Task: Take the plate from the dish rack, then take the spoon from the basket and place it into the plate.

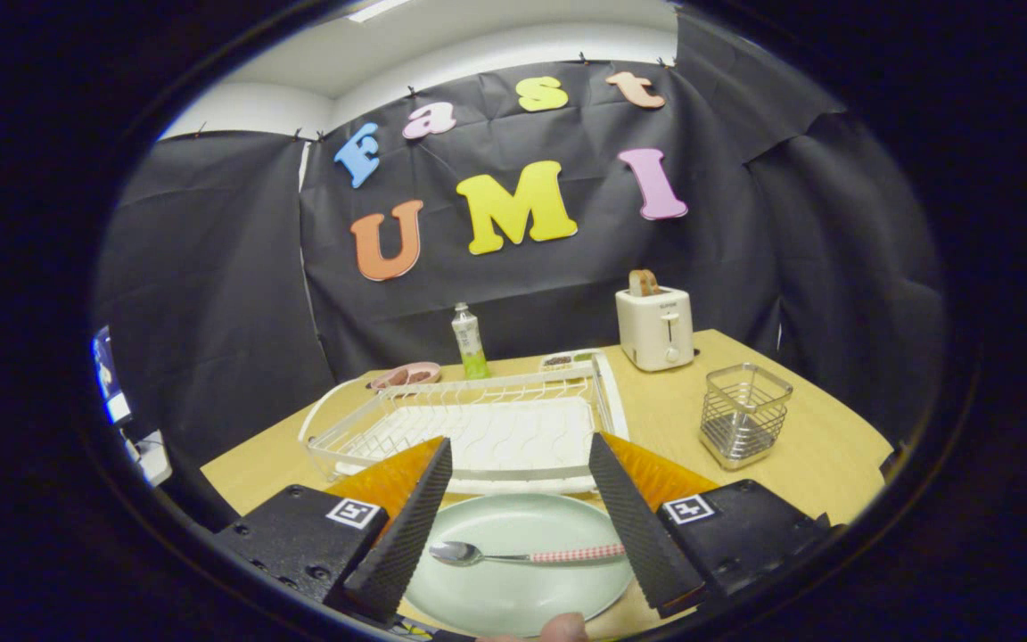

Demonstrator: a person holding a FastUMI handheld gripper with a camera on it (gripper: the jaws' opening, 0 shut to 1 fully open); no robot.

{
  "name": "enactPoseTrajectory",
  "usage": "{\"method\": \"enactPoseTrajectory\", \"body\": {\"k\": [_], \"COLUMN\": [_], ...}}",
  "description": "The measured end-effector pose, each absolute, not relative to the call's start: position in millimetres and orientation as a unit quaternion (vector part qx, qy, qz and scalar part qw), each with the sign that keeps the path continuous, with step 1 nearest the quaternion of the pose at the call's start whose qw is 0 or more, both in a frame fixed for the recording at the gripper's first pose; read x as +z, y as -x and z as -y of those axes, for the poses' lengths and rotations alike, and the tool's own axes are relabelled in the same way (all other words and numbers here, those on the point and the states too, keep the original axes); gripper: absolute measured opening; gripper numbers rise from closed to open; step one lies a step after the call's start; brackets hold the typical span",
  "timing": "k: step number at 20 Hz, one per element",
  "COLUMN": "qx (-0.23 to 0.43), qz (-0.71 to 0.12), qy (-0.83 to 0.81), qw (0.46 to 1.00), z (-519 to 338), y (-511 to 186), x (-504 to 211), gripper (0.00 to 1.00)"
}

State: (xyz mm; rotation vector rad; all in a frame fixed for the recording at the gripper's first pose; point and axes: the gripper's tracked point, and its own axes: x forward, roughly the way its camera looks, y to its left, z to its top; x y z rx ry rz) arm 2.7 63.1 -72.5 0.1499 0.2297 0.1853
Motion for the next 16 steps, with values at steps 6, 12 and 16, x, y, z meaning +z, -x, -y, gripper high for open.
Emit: {"method": "enactPoseTrajectory", "body": {"k": [6, 12, 16], "qx": [0.064, 0.023, 0.016], "qz": [-0.057, 0.001, 0.024], "qy": [-0.059, -0.024, -0.023], "qw": [0.995, 0.999, 0.999], "z": [-33.0, -6.9, -10.0], "y": [4.7, 23.3, 29.9], "x": [-40.7, -14.2, -3.6], "gripper": [1.00, 1.00, 1.00]}}
